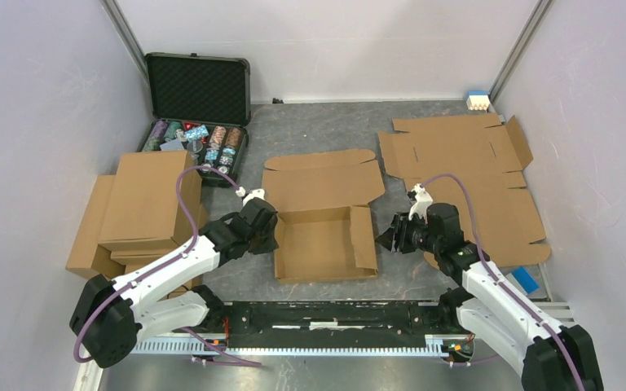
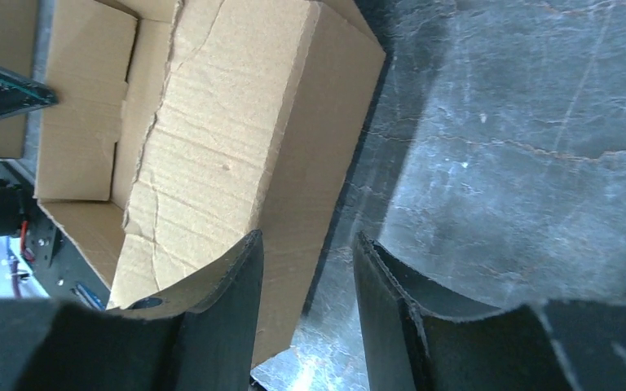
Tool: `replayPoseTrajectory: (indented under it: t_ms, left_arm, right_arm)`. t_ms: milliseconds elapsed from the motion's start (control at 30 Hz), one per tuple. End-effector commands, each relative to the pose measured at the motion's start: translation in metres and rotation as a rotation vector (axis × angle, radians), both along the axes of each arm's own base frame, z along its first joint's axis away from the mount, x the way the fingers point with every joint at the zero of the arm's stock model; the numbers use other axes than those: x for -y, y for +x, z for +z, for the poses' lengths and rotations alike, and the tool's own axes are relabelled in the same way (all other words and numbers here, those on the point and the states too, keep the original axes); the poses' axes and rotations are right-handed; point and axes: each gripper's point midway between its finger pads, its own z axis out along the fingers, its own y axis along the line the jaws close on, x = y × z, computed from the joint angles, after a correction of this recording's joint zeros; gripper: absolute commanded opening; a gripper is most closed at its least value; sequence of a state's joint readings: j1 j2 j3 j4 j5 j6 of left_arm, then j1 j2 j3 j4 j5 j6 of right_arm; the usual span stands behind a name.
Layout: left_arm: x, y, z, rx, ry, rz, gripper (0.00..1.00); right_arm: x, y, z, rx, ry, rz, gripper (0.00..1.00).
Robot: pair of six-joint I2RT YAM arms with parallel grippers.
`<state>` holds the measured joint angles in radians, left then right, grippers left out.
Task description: Fold the paper box
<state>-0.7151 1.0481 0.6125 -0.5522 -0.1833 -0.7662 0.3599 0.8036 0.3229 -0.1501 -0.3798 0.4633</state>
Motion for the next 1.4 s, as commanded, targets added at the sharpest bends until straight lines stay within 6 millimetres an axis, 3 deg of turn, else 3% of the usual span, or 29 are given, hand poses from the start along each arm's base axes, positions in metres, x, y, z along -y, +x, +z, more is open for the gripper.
replayPoseTrajectory:
  t_ms: [0, 400, 567, 733, 1367]
  left_arm:
    - [-0.004, 0.001, 0.002, 0.001, 0.033, -0.004, 0.02]
    - [-0.005, 0.0, 0.001, 0.004, 0.033, -0.002, 0.02]
    - [-0.006, 0.0, 0.002, 0.006, 0.033, -0.004, 0.02]
    - [-0.006, 0.0, 0.002, 0.008, 0.034, -0.004, 0.02]
    - [-0.006, -0.001, 0.001, 0.007, 0.029, 0.003, 0.02]
  right_arm:
    - [-0.019, 0.0, 0.014, 0.02, 0.131, 0.039, 0.49]
    - [-0.023, 0.001, 0.018, 0.036, 0.17, 0.041, 0.5]
    - [-0.024, 0.001, 0.021, 0.04, 0.185, 0.033, 0.57]
    - [-0.025, -0.001, 0.017, 0.018, 0.191, 0.04, 0.58]
    - [-0.02, -0.004, 0.025, 0.029, 0.386, -0.017, 0.61]
